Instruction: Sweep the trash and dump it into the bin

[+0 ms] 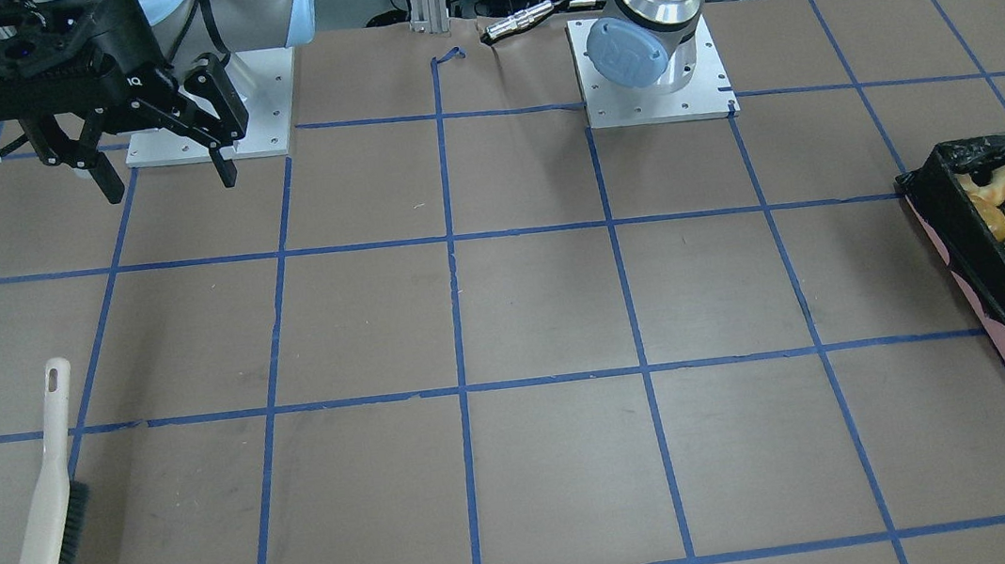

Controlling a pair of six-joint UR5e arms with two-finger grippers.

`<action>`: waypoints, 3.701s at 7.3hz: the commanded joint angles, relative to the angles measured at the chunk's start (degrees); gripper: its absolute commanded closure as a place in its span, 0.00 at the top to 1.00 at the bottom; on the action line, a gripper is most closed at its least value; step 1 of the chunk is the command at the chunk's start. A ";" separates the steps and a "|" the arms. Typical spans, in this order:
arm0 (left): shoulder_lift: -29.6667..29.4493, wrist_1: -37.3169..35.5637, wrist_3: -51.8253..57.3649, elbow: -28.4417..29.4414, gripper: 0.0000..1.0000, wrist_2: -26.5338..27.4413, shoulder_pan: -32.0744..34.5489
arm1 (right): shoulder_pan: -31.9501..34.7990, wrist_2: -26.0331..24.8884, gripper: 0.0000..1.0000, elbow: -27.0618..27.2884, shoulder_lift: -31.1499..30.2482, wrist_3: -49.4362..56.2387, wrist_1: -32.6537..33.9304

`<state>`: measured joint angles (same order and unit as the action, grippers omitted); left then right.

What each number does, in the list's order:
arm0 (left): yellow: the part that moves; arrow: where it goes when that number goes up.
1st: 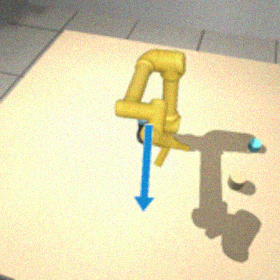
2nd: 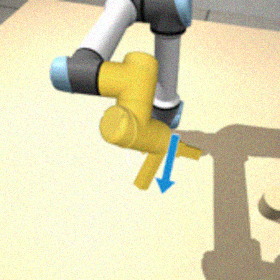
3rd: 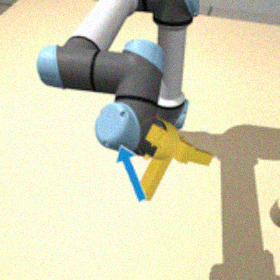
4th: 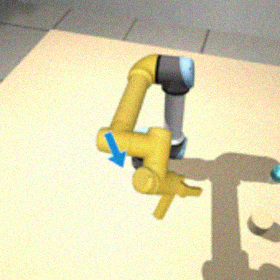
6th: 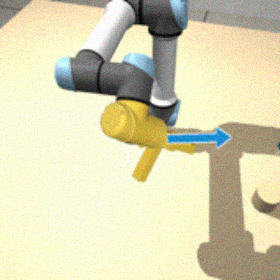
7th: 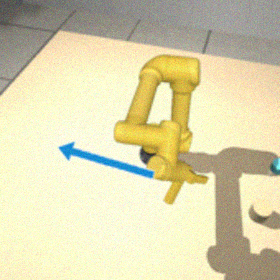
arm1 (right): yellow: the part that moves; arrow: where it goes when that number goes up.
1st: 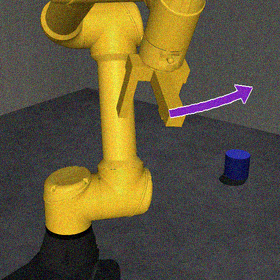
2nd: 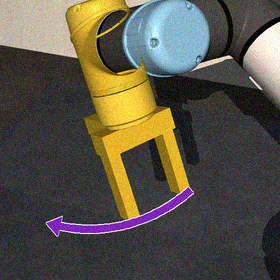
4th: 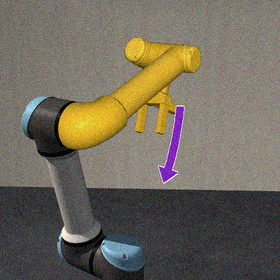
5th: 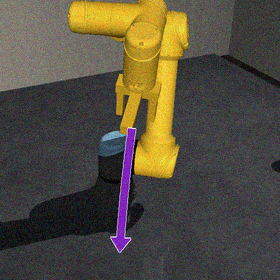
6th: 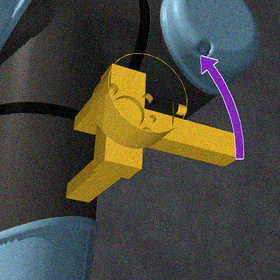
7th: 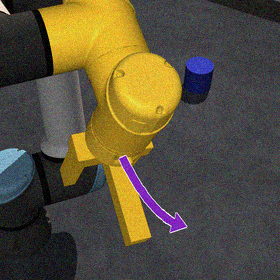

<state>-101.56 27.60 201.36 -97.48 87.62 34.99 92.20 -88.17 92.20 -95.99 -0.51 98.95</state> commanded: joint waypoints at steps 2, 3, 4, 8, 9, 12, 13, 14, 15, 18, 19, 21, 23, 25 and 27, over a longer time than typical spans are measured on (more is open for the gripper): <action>-2.06 31.79 -11.38 19.99 0.00 0.19 4.54 | 0.00 -0.85 1.00 -1.49 0.63 0.51 -0.42; -3.80 35.38 -17.00 22.39 0.00 -0.51 6.21 | -0.09 -1.21 1.00 -4.20 1.41 0.51 -3.12; -5.56 36.54 -22.36 22.94 0.00 -3.13 8.31 | -0.18 -1.21 1.00 -8.14 2.73 0.51 -9.59; -11.19 38.23 -43.09 23.03 0.00 -4.74 25.87 | -0.18 -1.04 1.00 -8.88 3.88 0.42 -10.62; -13.82 33.09 -47.94 22.51 0.00 -5.87 27.57 | -0.18 -1.04 1.00 -8.88 3.88 0.42 -10.62; -18.92 31.19 -72.67 23.12 0.02 -3.96 35.38 | -0.18 -0.42 1.00 -8.62 3.97 0.25 -10.62; -21.03 31.46 -78.34 23.21 0.02 -3.86 37.58 | -0.18 -0.42 1.00 -8.53 3.88 0.34 -10.62; -22.18 31.46 -88.15 23.21 0.02 -3.95 39.95 | -0.18 -0.42 1.00 -8.53 3.88 0.25 -10.62; -23.24 31.81 -97.38 23.21 0.02 -3.60 42.50 | -0.18 -0.51 1.00 -8.53 3.88 0.25 -10.62; -24.39 46.51 -101.96 24.43 0.04 -0.28 42.79 | -0.18 -0.25 1.00 -8.44 3.88 0.34 -10.53; -24.56 48.31 -99.34 24.18 0.04 1.57 42.79 | -0.18 -0.25 1.00 -8.44 3.88 0.34 -10.53; -24.65 48.68 -96.16 23.39 0.04 3.43 42.96 | -0.18 -0.25 1.00 -8.44 3.88 0.34 -10.53; -24.83 47.99 -94.32 23.47 0.05 7.27 43.49 | -0.18 -0.25 1.00 -8.44 3.88 0.34 -10.53; -24.65 47.63 -94.22 21.29 0.06 7.39 44.46 | -0.18 -0.24 1.00 -8.44 3.88 0.34 -10.53; -24.74 47.45 -94.40 21.01 0.18 7.30 44.55 | -0.18 -0.16 1.00 -8.44 3.88 0.34 -10.53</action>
<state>-126.28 75.22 106.90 -76.17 94.87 79.45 92.02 -88.35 83.76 -92.11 -0.17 88.42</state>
